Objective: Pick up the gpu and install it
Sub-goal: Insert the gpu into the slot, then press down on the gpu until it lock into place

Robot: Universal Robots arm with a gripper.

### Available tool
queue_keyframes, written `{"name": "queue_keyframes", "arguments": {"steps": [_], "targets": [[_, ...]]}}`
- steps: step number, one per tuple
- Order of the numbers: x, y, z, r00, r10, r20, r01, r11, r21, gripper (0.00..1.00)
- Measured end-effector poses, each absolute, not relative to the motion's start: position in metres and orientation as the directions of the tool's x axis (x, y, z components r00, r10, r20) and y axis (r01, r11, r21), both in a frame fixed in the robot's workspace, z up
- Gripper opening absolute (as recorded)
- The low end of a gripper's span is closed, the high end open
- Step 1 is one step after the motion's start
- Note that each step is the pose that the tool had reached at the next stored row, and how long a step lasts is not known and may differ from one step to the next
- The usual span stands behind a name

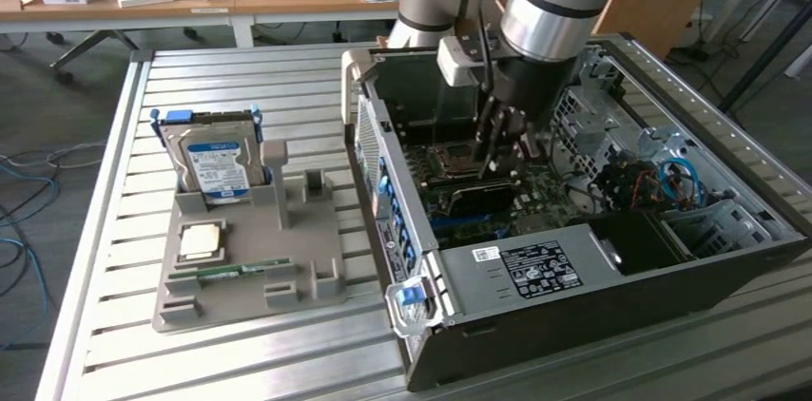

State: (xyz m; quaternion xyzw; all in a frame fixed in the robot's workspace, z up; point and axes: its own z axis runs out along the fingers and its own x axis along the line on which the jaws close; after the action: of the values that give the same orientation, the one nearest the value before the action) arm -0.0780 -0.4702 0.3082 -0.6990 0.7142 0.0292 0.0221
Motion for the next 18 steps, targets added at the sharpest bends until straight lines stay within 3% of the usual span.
{"name": "queue_keyframes", "arguments": {"steps": [18], "targets": [[-0.0780,-0.4702,0.3207,-0.022,-0.997,-0.072,-1.000,0.021,0.011,0.33]]}}
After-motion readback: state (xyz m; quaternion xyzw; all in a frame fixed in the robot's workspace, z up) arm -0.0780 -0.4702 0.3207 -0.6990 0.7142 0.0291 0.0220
